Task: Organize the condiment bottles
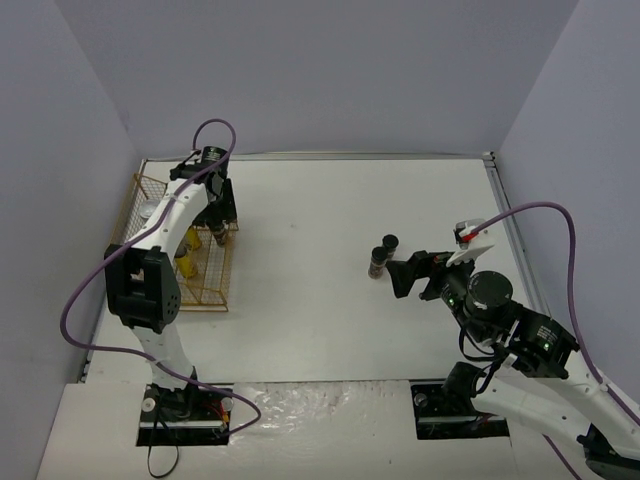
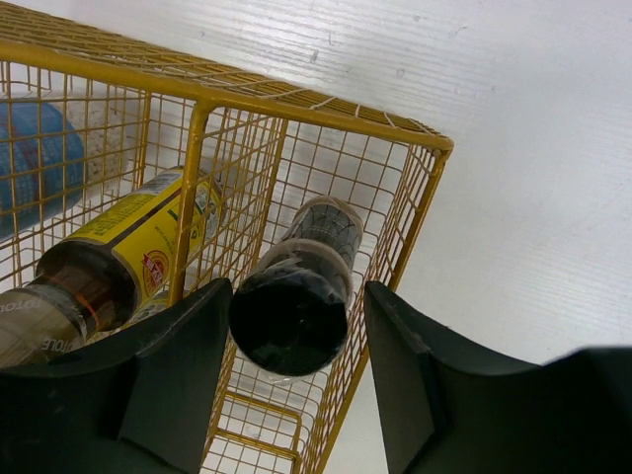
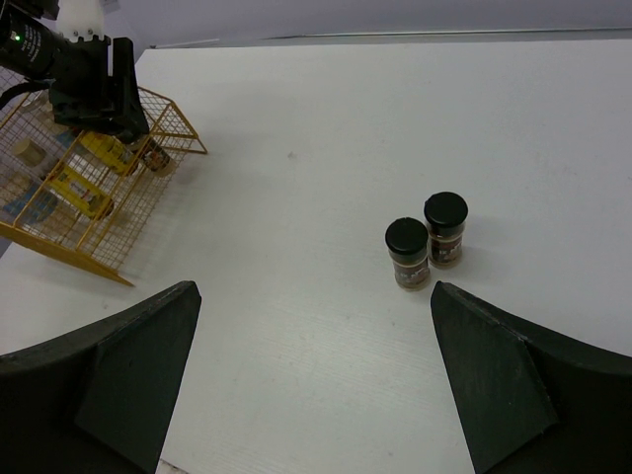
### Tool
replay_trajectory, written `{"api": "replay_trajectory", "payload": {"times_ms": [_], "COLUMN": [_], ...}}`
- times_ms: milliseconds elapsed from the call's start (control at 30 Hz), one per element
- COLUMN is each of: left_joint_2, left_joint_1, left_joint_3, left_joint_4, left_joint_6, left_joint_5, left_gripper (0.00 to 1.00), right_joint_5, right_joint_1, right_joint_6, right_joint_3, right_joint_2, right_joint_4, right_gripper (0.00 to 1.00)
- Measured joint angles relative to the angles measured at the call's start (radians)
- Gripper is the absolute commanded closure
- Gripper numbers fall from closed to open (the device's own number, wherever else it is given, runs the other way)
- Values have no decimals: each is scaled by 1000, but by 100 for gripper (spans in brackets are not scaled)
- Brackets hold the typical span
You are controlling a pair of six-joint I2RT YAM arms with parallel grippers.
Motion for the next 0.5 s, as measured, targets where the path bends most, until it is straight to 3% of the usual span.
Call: {"api": "replay_trajectory", "payload": {"times_ms": [67,233,500], "left_joint_2": [-1,-20,-66], "left_joint_1": [4,-1,-4], "left_joint_3": [1,5,14], "left_joint_4": [2,10,-12], "left_joint_6": [0,-7,-32], "left_joint_5": [6,43,119], "left_gripper": [32,24,22], "right_joint_5": [-2,-4,-4], "right_joint_1": [0,0,0], "right_joint_6": [5,11,8], "right_joint_3": [0,-1,-1], "right_joint_2": [-4,-8,-5], "right_joint_4": [0,0,0], "right_gripper": [0,0,0]}}
